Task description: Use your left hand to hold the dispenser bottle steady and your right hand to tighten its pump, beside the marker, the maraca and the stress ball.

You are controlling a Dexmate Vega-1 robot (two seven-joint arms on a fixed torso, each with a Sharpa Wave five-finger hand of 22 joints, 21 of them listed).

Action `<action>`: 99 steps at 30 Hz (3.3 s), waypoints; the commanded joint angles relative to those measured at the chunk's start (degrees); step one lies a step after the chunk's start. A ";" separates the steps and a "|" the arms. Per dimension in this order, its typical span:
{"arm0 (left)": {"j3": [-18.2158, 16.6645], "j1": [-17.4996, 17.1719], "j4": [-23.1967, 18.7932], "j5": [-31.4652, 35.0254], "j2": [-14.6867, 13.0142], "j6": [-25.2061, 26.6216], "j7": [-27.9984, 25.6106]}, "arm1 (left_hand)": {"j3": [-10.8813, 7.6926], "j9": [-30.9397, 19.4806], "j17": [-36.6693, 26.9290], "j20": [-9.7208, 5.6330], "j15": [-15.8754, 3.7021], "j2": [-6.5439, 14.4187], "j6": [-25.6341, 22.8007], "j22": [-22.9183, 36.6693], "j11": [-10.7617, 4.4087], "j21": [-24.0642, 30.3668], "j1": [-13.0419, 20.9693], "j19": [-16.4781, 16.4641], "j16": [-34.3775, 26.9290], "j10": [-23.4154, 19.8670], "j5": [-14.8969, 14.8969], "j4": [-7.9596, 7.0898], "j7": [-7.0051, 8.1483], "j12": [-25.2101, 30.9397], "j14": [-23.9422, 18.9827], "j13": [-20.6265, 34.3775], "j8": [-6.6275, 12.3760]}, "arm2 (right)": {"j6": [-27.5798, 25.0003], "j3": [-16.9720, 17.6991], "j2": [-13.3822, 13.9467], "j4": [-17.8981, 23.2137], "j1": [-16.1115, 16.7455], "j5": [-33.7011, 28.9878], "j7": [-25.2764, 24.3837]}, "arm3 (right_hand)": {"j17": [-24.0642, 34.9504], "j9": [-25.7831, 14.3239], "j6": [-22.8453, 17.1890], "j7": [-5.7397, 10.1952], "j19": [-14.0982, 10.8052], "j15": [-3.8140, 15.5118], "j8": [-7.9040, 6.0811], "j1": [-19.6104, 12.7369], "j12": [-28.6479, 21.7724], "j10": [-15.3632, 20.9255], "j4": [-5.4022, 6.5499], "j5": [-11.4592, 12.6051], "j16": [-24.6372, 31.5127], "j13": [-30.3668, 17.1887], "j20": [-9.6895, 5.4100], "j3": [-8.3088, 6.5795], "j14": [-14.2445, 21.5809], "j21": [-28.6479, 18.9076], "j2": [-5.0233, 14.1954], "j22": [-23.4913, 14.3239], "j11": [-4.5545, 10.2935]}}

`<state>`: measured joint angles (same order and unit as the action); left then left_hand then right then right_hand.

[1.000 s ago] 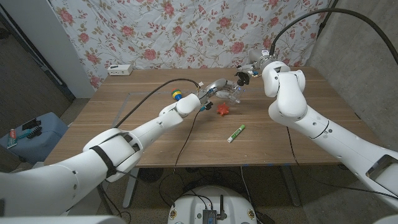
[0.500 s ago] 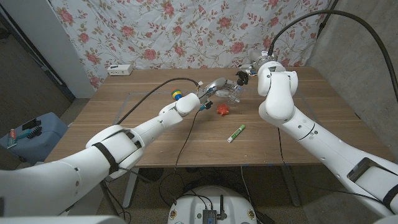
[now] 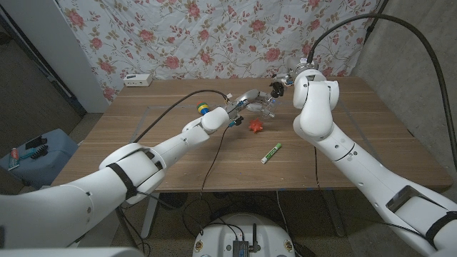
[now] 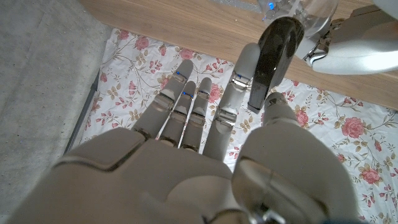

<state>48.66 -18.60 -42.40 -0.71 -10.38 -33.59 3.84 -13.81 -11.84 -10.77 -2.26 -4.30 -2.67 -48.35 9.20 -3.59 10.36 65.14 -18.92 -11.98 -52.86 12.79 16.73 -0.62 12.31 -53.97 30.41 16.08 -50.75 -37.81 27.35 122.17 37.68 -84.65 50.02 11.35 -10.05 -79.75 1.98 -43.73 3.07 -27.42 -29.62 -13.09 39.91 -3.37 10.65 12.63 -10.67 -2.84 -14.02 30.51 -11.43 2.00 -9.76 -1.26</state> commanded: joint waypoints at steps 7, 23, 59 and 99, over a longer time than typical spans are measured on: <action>-0.06 -0.19 0.40 -0.11 0.07 -0.55 -0.20 | -8.17 -0.21 -0.15 -4.40 -6.91 7.22 -11.60 0.11 -3.27 -0.03 -0.80 -0.36 -0.20 -3.81 0.13 -7.68 2.96 0.21 -4.05 0.19 0.18 | 4.35 3.68 -2.55 0.55 2.26 -0.81 0.66 | 0.29 -0.29 3.01 0.35 0.94 0.21 2.51 6.22 1.45 -1.23 2.05 1.59 -0.76 -0.15 1.79 3.94 -0.69 0.54 -3.07 -0.11 -1.46; -0.23 -0.92 -1.85 0.10 -0.73 0.42 -0.42 | -8.14 -0.22 -0.12 -4.40 -7.01 7.12 -11.54 0.11 -3.39 -0.03 -0.83 -0.35 -0.20 -3.88 0.13 -7.65 2.95 0.21 -4.08 0.17 0.05 | 9.11 4.81 -0.17 1.40 2.07 -1.33 3.67 | 0.42 -0.78 12.37 -0.58 3.76 -2.19 8.63 13.46 2.68 -6.58 5.29 4.70 -1.69 -0.35 3.40 8.62 -4.44 0.93 -5.40 -0.11 -2.35; -1.07 -2.58 -9.11 0.22 -3.45 5.42 0.74 | -8.11 -0.23 -0.09 -5.04 -7.00 7.01 -11.69 0.11 -3.57 -0.07 -0.90 -0.16 -0.22 -4.10 0.10 -7.67 2.99 0.30 -4.26 0.21 -0.07 | 19.29 16.34 15.10 9.55 4.18 25.85 -0.39 | -0.17 -2.83 41.03 5.26 13.89 -4.98 16.55 6.49 2.90 -22.88 2.06 10.78 -2.20 -0.93 3.87 11.62 -17.48 1.21 -6.83 0.19 -2.39; -1.10 1.04 -0.36 -4.29 0.49 3.97 6.52 | -8.15 -0.24 0.07 -4.97 -7.17 6.79 -12.08 0.11 -3.62 -0.02 -1.01 -0.19 0.03 -4.16 0.10 -7.69 3.15 0.17 -4.04 0.04 -0.11 | 37.31 15.72 32.85 2.53 3.81 43.38 -29.35 | -0.48 -2.70 46.99 10.82 19.16 2.33 15.04 -16.68 1.92 -29.11 -6.33 11.89 -1.53 -1.21 -0.37 8.98 -22.37 1.06 -6.49 0.12 7.54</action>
<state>47.40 -19.25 -46.94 -3.99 -11.59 -27.60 9.03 -13.80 -11.84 -10.64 -2.26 -4.11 -2.67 -48.41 9.20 -3.60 10.36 65.14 -18.92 -11.47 -52.86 12.78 16.72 -0.68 12.21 -54.16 30.19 15.86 -19.78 -22.10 57.49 128.17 41.48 -44.29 29.11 10.87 -12.67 -33.02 12.60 -24.78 2.15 -12.09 -44.60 -10.82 10.64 -9.20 22.18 10.83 -11.61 -2.18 -5.13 8.50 -10.35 -4.15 -9.60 4.96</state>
